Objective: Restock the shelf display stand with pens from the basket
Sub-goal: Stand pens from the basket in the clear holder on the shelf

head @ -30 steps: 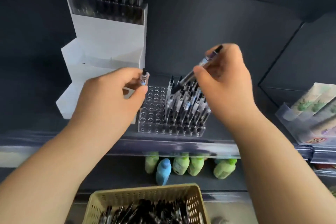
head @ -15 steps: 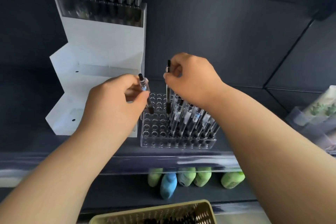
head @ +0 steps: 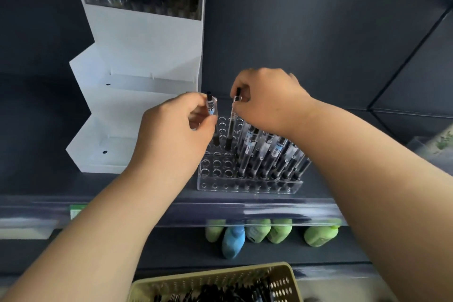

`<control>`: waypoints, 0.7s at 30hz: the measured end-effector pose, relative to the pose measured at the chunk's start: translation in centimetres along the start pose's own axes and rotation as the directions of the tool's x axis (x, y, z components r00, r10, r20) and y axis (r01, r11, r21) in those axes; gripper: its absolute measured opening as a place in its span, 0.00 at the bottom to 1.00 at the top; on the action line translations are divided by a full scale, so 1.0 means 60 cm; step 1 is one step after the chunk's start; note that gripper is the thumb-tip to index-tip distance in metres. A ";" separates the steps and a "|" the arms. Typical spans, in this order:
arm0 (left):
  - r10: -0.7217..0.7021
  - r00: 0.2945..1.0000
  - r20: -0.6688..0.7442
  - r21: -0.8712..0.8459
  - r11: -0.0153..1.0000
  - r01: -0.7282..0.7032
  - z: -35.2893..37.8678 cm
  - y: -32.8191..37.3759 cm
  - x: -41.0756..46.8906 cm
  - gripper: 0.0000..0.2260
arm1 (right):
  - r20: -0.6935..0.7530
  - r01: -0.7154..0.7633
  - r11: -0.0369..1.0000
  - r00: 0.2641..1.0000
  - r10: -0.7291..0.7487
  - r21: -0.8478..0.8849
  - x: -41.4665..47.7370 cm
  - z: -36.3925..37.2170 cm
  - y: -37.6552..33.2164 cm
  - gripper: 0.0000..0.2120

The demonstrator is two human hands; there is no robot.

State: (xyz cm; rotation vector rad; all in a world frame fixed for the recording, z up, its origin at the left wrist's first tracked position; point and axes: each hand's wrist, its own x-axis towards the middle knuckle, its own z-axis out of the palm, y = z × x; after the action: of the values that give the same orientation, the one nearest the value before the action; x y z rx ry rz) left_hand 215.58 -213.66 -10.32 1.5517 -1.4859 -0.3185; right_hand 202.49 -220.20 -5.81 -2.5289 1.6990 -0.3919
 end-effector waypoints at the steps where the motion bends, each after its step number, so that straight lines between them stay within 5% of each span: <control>1: -0.002 1.000 0.003 -0.007 1.000 0.002 0.003 -0.001 0.000 0.07 | 0.022 0.001 1.000 1.000 -0.001 -0.022 0.001 0.000 -0.001 0.07; 12: -0.013 0.999 0.043 -0.010 1.000 0.013 0.017 -0.003 0.005 0.08 | 0.242 0.018 0.983 0.970 0.028 -0.183 0.022 -0.013 -0.015 0.09; 16: 0.028 0.999 0.015 -0.068 0.997 -0.027 0.023 0.003 0.003 0.08 | 0.250 0.033 0.984 0.968 0.012 -0.177 0.024 -0.018 -0.016 0.06; 19: 0.048 0.999 -0.016 -0.115 0.992 -0.050 0.026 0.007 0.004 0.08 | 0.242 0.082 0.979 0.970 -0.035 -0.185 0.019 -0.020 -0.013 0.12; 21: 0.056 0.998 0.000 -0.122 0.991 -0.056 0.031 0.005 0.004 0.08 | 0.245 0.087 0.990 0.968 -0.058 -0.109 0.011 -0.021 -0.005 0.04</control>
State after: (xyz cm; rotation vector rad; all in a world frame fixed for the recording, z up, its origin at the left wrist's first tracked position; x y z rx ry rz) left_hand 214.11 -214.60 -11.01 1.4115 -1.4824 -0.3724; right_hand 202.69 -220.59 -4.42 -2.5994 1.5867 0.0164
